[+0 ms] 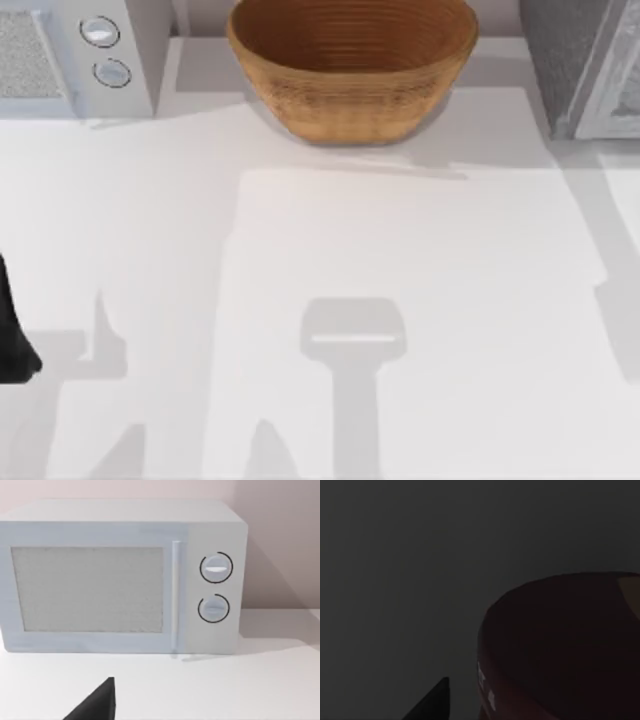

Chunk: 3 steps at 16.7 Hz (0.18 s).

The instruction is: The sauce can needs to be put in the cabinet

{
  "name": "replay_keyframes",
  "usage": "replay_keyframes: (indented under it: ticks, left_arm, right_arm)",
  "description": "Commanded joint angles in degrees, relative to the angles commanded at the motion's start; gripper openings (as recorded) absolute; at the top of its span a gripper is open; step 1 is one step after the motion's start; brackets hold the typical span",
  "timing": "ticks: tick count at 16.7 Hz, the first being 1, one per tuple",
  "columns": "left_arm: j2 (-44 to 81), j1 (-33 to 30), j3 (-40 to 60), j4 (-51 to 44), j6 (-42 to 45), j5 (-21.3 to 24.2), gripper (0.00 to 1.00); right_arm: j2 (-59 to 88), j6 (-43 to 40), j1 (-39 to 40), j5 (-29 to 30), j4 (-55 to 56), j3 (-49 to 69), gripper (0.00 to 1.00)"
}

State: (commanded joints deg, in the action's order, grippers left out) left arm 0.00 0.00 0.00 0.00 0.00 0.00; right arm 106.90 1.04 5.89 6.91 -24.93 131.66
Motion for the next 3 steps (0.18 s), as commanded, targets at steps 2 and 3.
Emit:
replay_keyframes:
  ticks: [2,3]
  left_arm:
    - [0.0,0.0,0.0,0.0,0.0,0.0,1.0]
    - [0.0,0.0,0.0,0.0,0.0,0.0,1.0]
  right_arm:
    - [0.0,0.0,0.0,0.0,0.0,0.0,1.0]
    - [0.0,0.0,0.0,0.0,0.0,0.0,1.0]
